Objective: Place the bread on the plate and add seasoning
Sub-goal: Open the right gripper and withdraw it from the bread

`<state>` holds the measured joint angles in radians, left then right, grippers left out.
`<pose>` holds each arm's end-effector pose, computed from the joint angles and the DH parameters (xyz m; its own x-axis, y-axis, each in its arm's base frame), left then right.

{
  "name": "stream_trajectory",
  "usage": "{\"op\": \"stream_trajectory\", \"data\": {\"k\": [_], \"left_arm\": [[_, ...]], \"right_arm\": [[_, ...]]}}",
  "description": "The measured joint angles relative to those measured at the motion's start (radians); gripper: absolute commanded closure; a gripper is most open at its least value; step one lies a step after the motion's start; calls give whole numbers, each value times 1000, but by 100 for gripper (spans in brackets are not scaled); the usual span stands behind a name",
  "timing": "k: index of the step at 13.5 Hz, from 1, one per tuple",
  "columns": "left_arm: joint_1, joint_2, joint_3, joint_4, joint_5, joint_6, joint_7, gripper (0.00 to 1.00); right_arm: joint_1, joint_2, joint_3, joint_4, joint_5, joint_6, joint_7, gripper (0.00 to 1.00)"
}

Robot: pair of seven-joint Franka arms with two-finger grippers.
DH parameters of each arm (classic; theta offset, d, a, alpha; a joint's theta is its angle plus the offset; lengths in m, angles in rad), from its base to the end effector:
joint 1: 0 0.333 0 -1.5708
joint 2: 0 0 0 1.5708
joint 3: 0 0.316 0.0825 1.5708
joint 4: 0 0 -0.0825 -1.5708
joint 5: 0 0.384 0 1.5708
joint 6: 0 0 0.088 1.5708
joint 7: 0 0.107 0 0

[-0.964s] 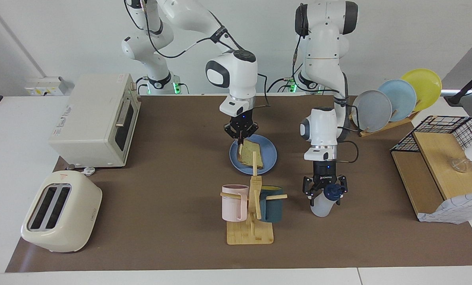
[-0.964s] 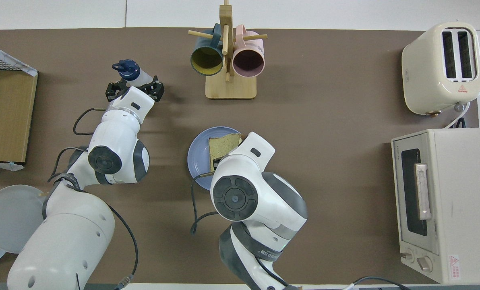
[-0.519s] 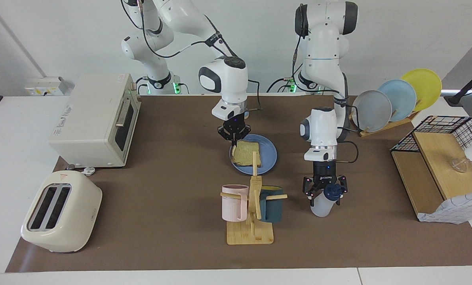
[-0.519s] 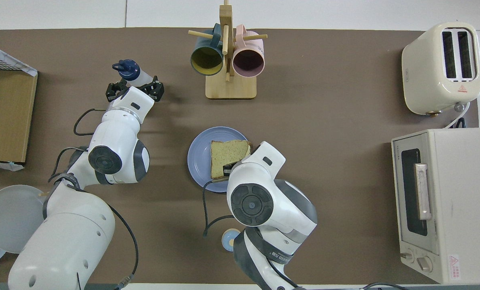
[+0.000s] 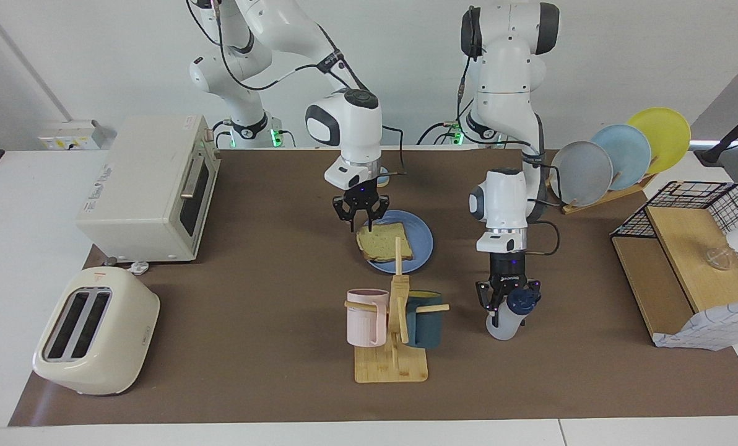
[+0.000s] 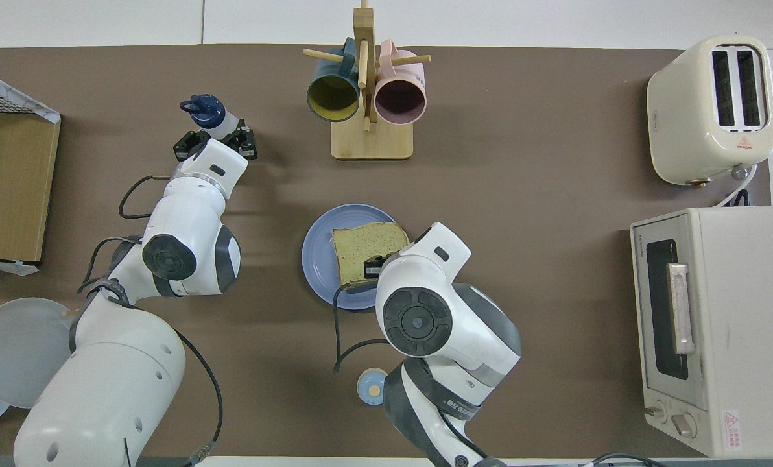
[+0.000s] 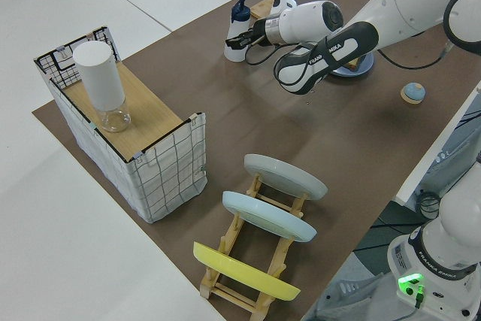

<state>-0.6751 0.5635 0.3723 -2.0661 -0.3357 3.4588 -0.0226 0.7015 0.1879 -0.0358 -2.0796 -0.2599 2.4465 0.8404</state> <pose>0.6111 -0.1742 0.2798 0.6274 -0.0343 0.7780 -0.0561 -0.9984 0.0012 0.4664 0.3666 0.3554 0.9665 0.0138 0.2564 0.0093 -0.9998 0.0188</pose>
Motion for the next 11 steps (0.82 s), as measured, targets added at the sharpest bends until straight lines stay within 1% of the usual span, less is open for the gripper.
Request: {"op": "stream_trajectory", "data": {"k": [4, 7, 8, 11], "left_arm": [[0, 0, 0, 0, 0, 0, -13, 100], [2, 0, 1, 0, 0, 0, -19, 100], [3, 0, 1, 0, 0, -2, -19, 100], [5, -2, 5, 19, 0, -43, -20, 100]], "right_arm": [[-21, -55, 0, 41, 0, -115, -48, 0], [-79, -97, 0, 64, 3, -209, -99, 0], [-106, -117, -1, 70, 25, -250, -130, 0], [-217, -173, -6, 124, 153, -406, -294, 0]]}}
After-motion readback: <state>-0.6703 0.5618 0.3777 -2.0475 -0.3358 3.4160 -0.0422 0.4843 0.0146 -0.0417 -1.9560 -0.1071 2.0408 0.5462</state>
